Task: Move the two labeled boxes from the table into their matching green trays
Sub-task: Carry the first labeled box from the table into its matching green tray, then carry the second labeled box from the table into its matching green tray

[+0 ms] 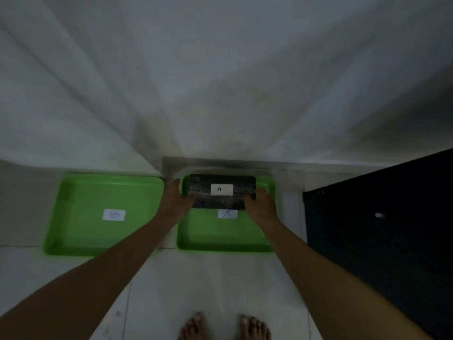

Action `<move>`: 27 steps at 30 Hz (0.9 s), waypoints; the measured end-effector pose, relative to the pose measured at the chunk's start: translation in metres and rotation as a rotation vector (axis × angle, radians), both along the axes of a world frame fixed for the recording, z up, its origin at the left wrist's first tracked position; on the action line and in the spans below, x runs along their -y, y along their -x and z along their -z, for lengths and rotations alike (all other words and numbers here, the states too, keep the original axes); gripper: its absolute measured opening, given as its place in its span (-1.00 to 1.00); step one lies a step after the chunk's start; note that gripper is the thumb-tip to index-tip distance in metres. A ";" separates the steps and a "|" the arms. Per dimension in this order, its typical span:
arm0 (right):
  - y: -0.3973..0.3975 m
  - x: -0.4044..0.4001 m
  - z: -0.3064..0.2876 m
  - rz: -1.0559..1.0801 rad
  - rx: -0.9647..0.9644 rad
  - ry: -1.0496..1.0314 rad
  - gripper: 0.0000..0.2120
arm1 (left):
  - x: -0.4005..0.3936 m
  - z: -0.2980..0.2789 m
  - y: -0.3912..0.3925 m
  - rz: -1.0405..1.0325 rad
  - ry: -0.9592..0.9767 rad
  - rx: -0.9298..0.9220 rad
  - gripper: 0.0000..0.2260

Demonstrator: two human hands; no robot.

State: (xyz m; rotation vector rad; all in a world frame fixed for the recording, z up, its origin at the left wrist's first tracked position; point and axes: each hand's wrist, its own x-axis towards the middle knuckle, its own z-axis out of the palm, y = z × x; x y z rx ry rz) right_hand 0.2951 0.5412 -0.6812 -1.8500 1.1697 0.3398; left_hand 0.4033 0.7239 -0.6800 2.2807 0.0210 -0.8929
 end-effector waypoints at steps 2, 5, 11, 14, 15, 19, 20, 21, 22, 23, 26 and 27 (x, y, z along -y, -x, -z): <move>0.006 -0.008 -0.059 -0.015 0.020 -0.023 -0.76 | -0.010 -0.055 0.004 0.057 -0.034 -0.019 -0.41; 0.020 -0.018 -0.169 -0.026 0.078 -0.028 -0.78 | -0.015 -0.157 0.016 0.163 -0.025 0.022 -0.45; 0.059 -0.005 -0.425 -0.086 0.274 0.031 -0.68 | 0.004 -0.398 0.034 0.342 -0.006 0.159 -0.42; 0.101 0.016 -0.536 -0.102 0.418 0.067 -0.65 | 0.025 -0.500 0.054 0.384 0.039 0.257 -0.42; 0.120 0.023 -0.569 -0.093 0.460 0.067 -0.66 | 0.032 -0.529 0.066 0.403 0.052 0.278 -0.43; 0.223 0.055 -0.669 -0.076 0.526 0.141 -0.66 | 0.069 -0.621 0.136 0.451 0.145 0.398 -0.56; 0.252 0.062 -0.687 -0.074 0.523 0.161 -0.66 | 0.078 -0.640 0.160 0.437 0.183 0.449 -0.60; 0.281 0.071 -0.702 -0.069 0.518 0.183 -0.66 | 0.089 -0.657 0.184 0.424 0.214 0.501 -0.63; 0.309 0.079 -0.714 -0.058 0.509 0.203 -0.66 | 0.101 -0.672 0.209 0.424 0.237 0.537 -0.65; 0.339 0.088 -0.725 -0.045 0.492 0.223 -0.66 | 0.113 -0.686 0.237 0.436 0.255 0.558 -0.65; 0.415 0.122 -0.752 -0.041 0.429 0.284 -0.65 | 0.157 -0.718 0.311 0.497 0.278 0.618 -0.64; 0.437 0.133 -0.759 -0.035 0.403 0.313 -0.65 | 0.171 -0.726 0.333 0.527 0.277 0.661 -0.65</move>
